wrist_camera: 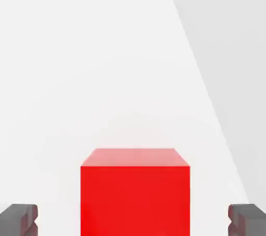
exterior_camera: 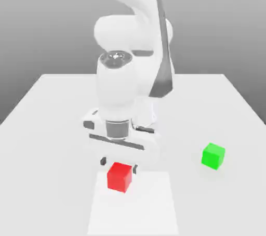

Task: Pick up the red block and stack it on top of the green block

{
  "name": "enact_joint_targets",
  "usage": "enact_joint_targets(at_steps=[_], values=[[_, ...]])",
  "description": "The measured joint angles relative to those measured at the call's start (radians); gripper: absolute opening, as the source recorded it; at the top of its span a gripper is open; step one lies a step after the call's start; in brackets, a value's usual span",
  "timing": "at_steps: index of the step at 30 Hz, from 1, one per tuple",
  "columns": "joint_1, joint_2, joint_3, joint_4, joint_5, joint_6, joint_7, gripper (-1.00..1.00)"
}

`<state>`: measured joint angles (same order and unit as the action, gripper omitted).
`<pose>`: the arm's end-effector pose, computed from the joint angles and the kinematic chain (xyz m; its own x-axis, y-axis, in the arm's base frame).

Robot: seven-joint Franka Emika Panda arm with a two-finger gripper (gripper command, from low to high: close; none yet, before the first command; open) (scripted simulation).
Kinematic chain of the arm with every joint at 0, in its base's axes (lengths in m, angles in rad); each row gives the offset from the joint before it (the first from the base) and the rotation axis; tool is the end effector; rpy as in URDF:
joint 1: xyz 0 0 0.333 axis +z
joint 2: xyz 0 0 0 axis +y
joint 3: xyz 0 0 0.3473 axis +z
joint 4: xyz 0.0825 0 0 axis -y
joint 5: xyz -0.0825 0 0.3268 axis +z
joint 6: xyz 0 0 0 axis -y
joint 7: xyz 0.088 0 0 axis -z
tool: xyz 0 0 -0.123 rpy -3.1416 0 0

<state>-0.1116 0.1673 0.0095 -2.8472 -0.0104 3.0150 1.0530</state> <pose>0.3488 -0.0349 0.2251 0.4131 -0.9107 0.0000 -0.9107 -0.4131 -0.0006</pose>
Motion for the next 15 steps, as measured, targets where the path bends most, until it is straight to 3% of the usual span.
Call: enact_joint_targets(at_steps=[1,8,15], values=[[0.002,0.027,-0.002,0.004,-0.001,0.023,0.001,-1.0],[0.0,0.029,-0.001,0.004,-0.004,0.026,0.004,-1.0],[-0.006,-0.199,0.01,-0.029,0.012,-0.171,-0.008,-1.0]])
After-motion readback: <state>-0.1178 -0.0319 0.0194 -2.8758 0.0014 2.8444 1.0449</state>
